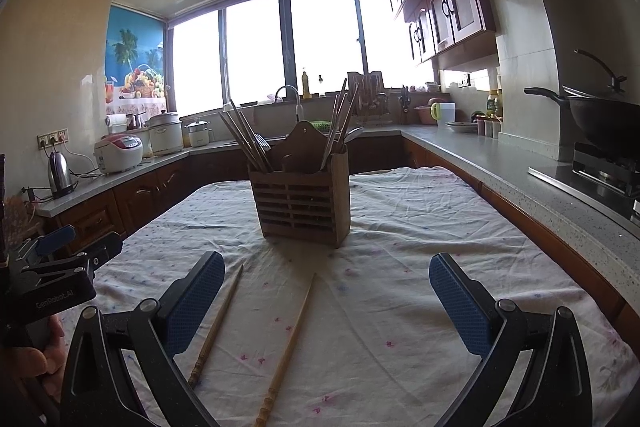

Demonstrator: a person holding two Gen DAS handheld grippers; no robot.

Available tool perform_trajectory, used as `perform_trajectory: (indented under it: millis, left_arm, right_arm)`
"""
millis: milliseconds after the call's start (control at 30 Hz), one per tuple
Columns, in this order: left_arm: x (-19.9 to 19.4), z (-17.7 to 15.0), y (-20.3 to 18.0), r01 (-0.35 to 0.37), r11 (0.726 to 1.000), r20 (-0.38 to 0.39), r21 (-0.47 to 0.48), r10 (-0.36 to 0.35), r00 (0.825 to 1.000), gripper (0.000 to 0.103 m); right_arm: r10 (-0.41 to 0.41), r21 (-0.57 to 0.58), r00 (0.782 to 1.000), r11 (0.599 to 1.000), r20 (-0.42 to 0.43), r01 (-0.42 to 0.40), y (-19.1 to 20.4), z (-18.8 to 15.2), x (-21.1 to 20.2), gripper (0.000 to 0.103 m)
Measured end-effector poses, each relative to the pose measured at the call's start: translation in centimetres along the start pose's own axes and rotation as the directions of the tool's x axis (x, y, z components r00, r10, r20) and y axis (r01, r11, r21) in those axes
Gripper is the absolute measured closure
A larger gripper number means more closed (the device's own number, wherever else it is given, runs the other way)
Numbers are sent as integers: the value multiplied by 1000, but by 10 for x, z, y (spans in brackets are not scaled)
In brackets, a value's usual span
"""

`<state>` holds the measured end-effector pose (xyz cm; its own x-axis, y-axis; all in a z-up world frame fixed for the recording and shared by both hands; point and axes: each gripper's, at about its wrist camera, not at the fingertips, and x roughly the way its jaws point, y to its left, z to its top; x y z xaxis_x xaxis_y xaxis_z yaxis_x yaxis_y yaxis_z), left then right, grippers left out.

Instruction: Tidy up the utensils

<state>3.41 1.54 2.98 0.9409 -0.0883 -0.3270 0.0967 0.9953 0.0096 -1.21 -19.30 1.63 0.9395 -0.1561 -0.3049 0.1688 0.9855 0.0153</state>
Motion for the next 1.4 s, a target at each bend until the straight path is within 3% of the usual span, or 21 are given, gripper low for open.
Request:
perform_trajectory:
  millis: [733,1400]
  left_arm:
    - [-6,-2,-6,20,1000,-10,-8,-21,1000,1]
    - [-10,-1,-13,-10,1000,-11,1,10,1000,1]
  right_arm:
    - [0,-15,1000,1000,3,0,5,0,-6,0]
    - [8,-8,1000,1000,5,-8,2,4,-6,0]
